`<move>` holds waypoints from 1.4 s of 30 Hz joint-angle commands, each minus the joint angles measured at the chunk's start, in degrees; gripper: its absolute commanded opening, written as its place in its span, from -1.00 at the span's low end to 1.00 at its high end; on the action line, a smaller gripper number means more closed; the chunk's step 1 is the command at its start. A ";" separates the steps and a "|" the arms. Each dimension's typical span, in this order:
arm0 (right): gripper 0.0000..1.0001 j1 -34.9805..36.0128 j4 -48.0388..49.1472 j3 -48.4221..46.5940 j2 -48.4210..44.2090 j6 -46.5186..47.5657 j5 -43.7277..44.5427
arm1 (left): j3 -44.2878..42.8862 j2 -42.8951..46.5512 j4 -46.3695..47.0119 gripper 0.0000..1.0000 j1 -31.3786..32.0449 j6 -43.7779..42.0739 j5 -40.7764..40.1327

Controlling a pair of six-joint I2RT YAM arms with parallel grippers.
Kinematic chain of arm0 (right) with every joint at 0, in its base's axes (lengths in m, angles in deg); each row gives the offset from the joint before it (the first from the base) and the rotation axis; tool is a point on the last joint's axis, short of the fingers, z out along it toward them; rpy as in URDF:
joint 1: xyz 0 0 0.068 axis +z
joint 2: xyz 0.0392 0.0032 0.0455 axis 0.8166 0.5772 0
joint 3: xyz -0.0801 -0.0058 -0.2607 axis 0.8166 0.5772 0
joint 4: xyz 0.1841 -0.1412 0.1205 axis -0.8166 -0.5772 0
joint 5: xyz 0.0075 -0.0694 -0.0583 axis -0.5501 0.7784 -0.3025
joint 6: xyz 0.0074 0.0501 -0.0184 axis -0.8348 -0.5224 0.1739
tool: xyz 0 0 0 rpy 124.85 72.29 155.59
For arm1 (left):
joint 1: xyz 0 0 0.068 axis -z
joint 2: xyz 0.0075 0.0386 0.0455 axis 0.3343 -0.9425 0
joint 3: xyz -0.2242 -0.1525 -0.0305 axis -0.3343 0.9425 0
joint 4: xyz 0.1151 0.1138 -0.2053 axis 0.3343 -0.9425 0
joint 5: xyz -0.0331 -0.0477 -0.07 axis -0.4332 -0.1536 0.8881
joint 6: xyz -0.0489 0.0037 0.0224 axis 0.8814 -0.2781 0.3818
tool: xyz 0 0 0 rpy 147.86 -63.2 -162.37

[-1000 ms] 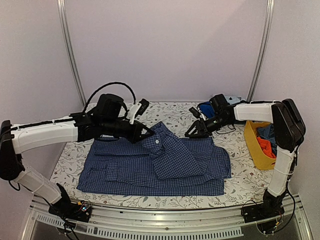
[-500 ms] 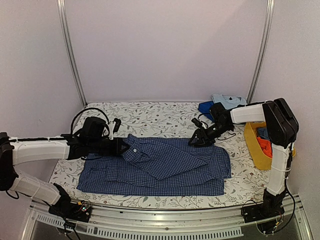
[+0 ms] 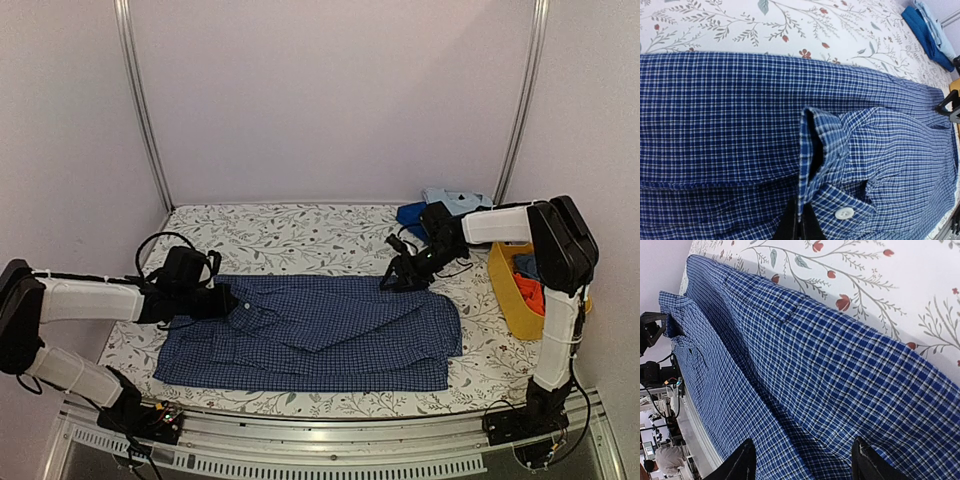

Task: Fold and stack the mixed laundry pile
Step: Fold the rectangle-folded T-shirt at the center of the board, then rotate the rectangle-folded T-shirt at the center of the board.

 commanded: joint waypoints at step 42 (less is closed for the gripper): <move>-0.08 7.46 1.20 -0.41 6.23 -7.04 13.67 | -13.75 -13.69 -13.87 0.99 3.54 -9.30 -6.90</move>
